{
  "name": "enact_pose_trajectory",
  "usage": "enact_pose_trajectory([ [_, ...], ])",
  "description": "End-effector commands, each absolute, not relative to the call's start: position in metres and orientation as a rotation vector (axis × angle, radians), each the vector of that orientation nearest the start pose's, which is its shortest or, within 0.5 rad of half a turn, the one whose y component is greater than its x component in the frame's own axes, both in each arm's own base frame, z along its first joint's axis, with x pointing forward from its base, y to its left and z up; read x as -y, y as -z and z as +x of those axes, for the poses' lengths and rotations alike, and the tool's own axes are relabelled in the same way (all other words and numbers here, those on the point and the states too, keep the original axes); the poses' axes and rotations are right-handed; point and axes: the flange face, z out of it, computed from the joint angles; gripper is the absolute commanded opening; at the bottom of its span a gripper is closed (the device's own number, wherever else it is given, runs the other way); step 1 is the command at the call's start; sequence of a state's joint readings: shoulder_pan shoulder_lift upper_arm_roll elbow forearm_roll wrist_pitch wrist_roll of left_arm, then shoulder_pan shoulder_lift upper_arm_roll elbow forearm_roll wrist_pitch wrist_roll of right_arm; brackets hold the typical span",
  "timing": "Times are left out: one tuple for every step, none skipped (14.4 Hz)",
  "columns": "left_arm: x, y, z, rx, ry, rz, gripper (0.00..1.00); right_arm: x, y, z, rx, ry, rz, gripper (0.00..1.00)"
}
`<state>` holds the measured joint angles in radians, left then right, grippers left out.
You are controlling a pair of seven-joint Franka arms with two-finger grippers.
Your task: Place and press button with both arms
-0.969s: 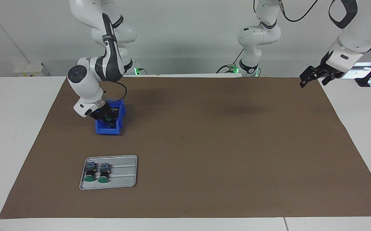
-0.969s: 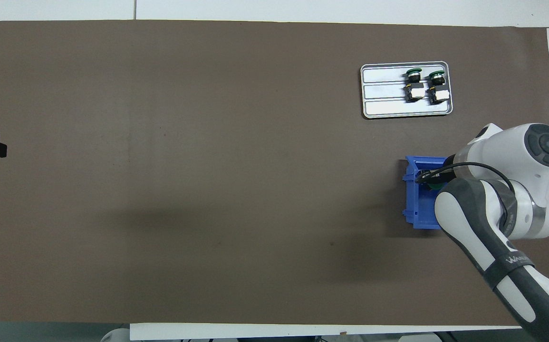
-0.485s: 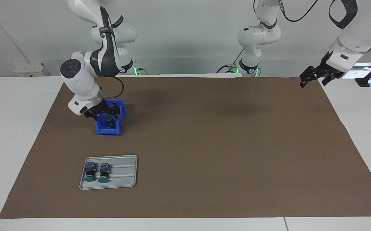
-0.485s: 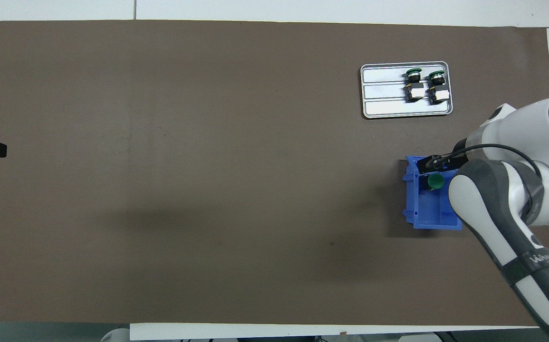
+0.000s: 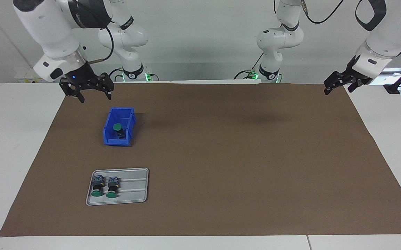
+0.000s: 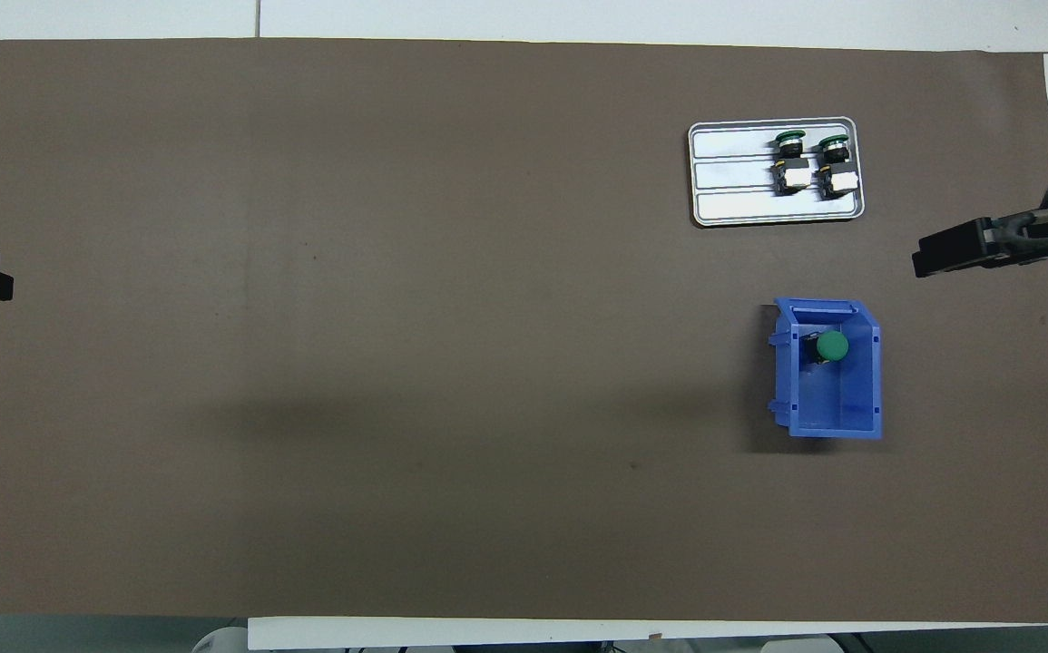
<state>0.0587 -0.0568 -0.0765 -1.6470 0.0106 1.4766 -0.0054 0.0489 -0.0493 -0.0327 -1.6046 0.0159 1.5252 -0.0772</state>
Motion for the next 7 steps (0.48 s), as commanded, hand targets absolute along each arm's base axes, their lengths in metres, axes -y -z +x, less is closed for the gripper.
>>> enact_pose_trajectory([
  [0.007, -0.612, 0.522, -0.024, -0.191, -3.107, 1.00, -0.004, -0.625, 0.536, 0.151, -0.146, -3.130, 0.99],
  [0.006, -0.613, 0.521, -0.022, -0.189, -3.107, 1.00, -0.001, -0.625, 0.535, 0.142, -0.158, -3.129, 0.99],
  [0.006, -0.613, 0.521, -0.022, -0.189, -3.107, 1.00, 0.002, -0.628, 0.536, 0.132, -0.147, -3.135, 0.99],
  [0.006, -0.613, 0.521, -0.022, -0.189, -3.107, 1.00, 0.004, -0.628, 0.538, 0.127, -0.143, -3.139, 0.99],
  [0.007, -0.613, 0.521, -0.024, -0.189, -3.107, 1.00, 0.004, -0.628, 0.539, 0.127, -0.138, -3.139, 0.99],
  [0.006, -0.613, 0.521, -0.022, -0.189, -3.107, 1.00, 0.006, -0.627, 0.540, 0.120, -0.142, -3.138, 0.99],
  [0.006, -0.612, 0.522, -0.022, -0.191, -3.107, 1.00, 0.009, -0.626, 0.539, 0.112, -0.146, -3.143, 0.99],
])
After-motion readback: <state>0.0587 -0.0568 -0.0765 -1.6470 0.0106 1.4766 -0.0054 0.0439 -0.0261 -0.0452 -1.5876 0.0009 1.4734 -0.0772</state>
